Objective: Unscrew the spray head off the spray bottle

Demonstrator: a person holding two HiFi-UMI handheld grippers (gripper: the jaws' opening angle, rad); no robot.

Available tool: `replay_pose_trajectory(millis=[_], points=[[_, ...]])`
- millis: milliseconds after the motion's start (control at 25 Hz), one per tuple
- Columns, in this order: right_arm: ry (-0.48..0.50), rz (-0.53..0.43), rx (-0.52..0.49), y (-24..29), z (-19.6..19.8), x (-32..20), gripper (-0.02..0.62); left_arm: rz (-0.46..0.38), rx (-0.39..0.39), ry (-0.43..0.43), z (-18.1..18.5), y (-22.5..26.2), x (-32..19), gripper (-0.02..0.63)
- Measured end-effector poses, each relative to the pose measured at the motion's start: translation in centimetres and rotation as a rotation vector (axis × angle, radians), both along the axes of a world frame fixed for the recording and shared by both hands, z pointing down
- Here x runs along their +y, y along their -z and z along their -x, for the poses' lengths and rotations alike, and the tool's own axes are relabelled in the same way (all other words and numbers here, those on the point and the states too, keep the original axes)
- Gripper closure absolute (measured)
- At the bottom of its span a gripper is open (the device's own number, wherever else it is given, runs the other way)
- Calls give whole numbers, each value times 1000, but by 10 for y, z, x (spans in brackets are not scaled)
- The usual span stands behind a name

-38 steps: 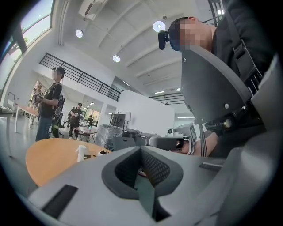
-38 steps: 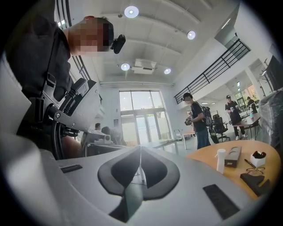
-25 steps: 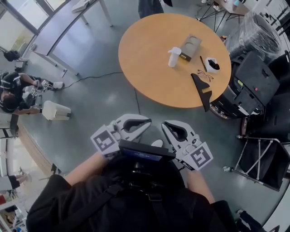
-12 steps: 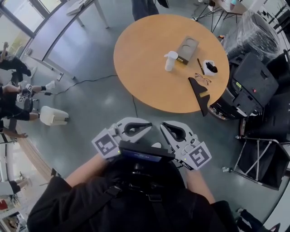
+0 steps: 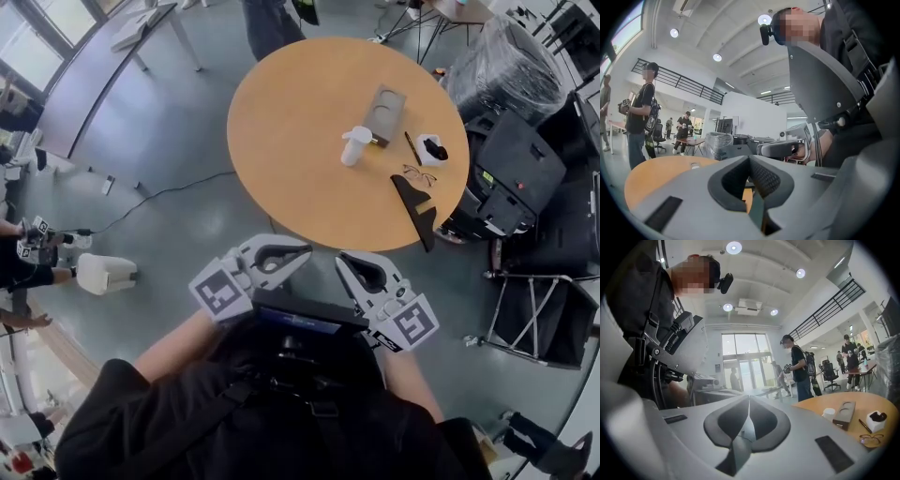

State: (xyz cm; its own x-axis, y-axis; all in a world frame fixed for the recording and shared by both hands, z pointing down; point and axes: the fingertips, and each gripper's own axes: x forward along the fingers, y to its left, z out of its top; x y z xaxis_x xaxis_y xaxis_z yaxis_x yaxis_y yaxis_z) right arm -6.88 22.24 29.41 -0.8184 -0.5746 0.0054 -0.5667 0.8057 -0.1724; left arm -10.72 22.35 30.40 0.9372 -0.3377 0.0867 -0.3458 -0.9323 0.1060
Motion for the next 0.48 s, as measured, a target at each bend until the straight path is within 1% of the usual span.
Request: replay_pose_trajectory(millis=[280,480], points=[[-74,24,15,-12,43,-49,580,15,16,-62,46,-9,-48,604],[-132,39,29,-15,70,-73,580,58,32,-101,76,-14,-76,604]])
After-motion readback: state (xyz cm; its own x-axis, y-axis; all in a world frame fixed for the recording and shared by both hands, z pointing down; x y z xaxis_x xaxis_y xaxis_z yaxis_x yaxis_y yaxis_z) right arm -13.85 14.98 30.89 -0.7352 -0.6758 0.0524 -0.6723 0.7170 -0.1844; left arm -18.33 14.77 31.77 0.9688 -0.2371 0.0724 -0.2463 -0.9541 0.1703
